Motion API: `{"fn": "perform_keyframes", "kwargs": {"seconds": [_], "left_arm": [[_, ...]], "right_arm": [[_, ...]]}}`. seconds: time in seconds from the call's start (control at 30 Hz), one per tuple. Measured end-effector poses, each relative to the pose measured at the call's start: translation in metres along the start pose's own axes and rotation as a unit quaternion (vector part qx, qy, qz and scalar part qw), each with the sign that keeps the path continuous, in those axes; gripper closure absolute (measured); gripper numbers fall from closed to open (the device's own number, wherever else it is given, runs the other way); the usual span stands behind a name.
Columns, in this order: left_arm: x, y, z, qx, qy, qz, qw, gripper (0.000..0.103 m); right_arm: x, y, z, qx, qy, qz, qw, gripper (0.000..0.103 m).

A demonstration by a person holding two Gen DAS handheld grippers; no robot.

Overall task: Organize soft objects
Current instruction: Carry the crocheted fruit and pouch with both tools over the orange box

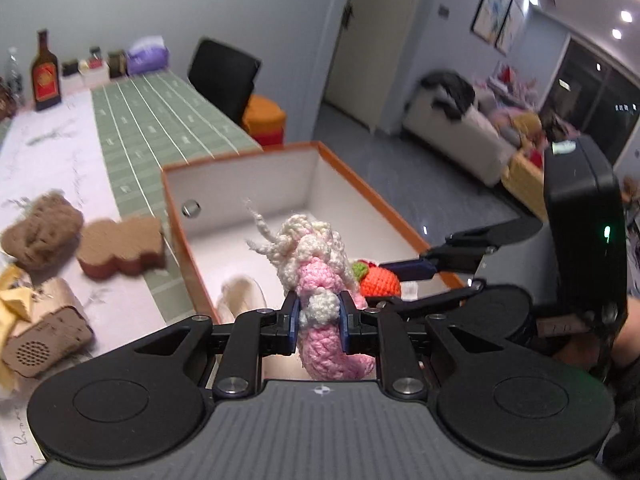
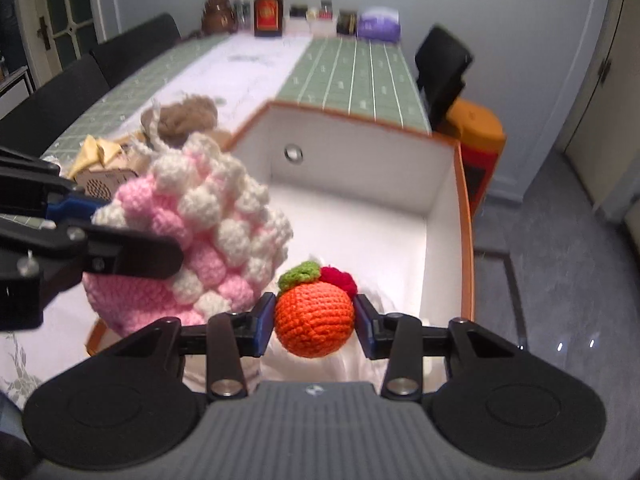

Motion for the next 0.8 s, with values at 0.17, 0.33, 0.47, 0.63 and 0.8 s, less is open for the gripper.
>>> {"fn": "perform_keyframes", "kwargs": {"seconds": [0.17,0.33,0.47,0.63,0.8], "left_arm": [[0.032,0.005,0.002,0.027,-0.025,0.053,0.9979,0.082],[0.052,0.010,0.000,0.046,-0.035,0.095,0.9938,0.081],[0.063,0.015,-0.002,0.066,-0.061,0.112,0.9896,0.081],[0.071,0.018,-0.002,0.076,-0.080,0.127,0.9857,0.077],[0.069,0.018,-0.008,0.073,-0.087,0.128,0.9853,0.072]], "right_arm": [[0.019,0.007,-0.012,-0.006,-0.006,0.045,0.999,0.061],[0.040,0.010,-0.013,-0.028,-0.012,0.084,0.996,0.061],[0.054,0.013,-0.011,-0.041,-0.018,0.111,0.993,0.061],[0.070,0.016,-0.009,-0.058,-0.017,0.134,0.989,0.061],[0.076,0.013,-0.007,-0.060,-0.015,0.141,0.988,0.061]]}}
Point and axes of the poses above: each gripper's, at about its wrist camera, not at the fingertips, and x roughly the way its jaws point, z to its left, y to its underside, the point moved 6 cm from there along x, roughly the way its jaws point, and after that the axes turned 5 degrees about z, right-handed, at the moved point
